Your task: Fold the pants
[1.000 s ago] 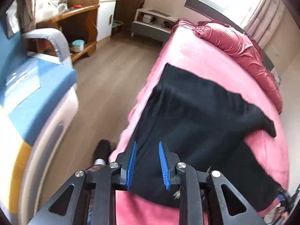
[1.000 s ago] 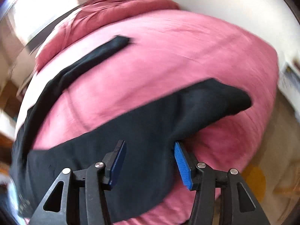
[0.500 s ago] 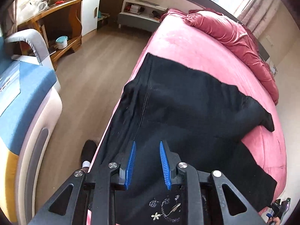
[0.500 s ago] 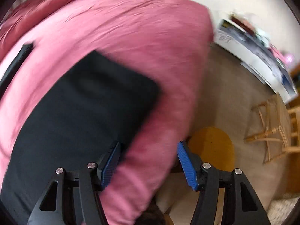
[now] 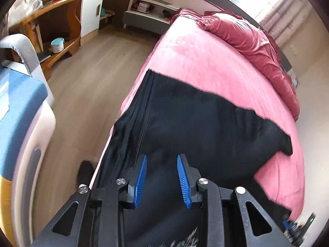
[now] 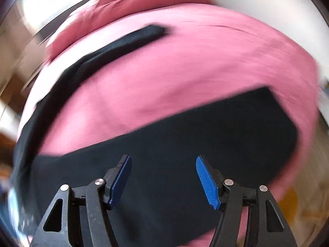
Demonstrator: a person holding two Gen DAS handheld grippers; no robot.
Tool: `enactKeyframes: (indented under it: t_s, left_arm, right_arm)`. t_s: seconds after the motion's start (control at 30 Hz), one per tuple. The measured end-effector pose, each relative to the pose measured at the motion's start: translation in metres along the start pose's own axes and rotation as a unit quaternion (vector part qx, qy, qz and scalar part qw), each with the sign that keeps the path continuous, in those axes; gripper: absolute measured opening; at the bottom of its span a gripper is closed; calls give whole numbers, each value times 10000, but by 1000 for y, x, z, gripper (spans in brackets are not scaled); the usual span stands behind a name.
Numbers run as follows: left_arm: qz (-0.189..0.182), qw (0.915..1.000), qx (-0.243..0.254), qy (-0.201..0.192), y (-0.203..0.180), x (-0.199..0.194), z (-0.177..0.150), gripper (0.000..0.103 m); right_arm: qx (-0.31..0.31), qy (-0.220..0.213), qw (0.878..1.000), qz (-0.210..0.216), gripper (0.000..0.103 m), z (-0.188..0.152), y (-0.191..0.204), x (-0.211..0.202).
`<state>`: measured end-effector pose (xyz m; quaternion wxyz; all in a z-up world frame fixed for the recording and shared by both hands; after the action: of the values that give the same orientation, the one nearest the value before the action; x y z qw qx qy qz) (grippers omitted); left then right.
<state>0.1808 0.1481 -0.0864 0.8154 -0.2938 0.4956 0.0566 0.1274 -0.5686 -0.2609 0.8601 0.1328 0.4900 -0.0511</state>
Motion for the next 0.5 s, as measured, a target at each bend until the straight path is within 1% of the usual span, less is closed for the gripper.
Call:
enactKeyframes:
  t_s: [0.1, 0.17, 0.23, 0.3, 0.33, 0.37, 0.4, 0.5]
  left_arm:
    - [-83, 9998, -185, -5, -5, 14, 26, 31]
    - [-124, 9995, -287, -16, -9, 26, 44, 31]
    - [-79, 9994, -337, -51, -11, 38, 60, 31]
    - [-18, 9991, -424, 40, -12, 56, 76, 32]
    - [33, 9989, -457, 100, -11, 66, 83, 36]
    - [166, 9985, -517, 109, -10, 76, 91, 39]
    - [265, 9978, -594, 110, -6, 83, 96, 39]
    - [340, 9950, -913, 205, 4, 107, 112, 40]
  right_arm:
    - [-486, 115, 9972, 550, 66, 4, 58, 16]
    - [-788, 141, 9935, 811, 66, 7, 94, 27]
    - [-1003, 223, 9886, 1100, 66, 5, 124, 31]
    - [-1303, 244, 9836, 1223, 67, 5, 152, 35]
    - [-1403, 259, 9815, 1274, 67, 3, 169, 34]
    - [-1486, 285, 9793, 1342, 67, 0, 179, 34]
    - [-1532, 313, 9780, 1377, 68, -1, 186, 36]
    - [-1630, 392, 9745, 1490, 68, -5, 205, 38]
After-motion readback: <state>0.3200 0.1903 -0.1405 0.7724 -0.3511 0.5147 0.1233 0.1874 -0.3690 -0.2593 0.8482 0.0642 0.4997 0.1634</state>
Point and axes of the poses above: each gripper's, at about its wrist camera, not at the fingertips, and x roughly the way its jaws point, y to its left, z to its top, the point moved 5 cm from there along x, roughly the way its jaws point, and after that the axes turned 11 degrees about -x, right-handed, at the moved point
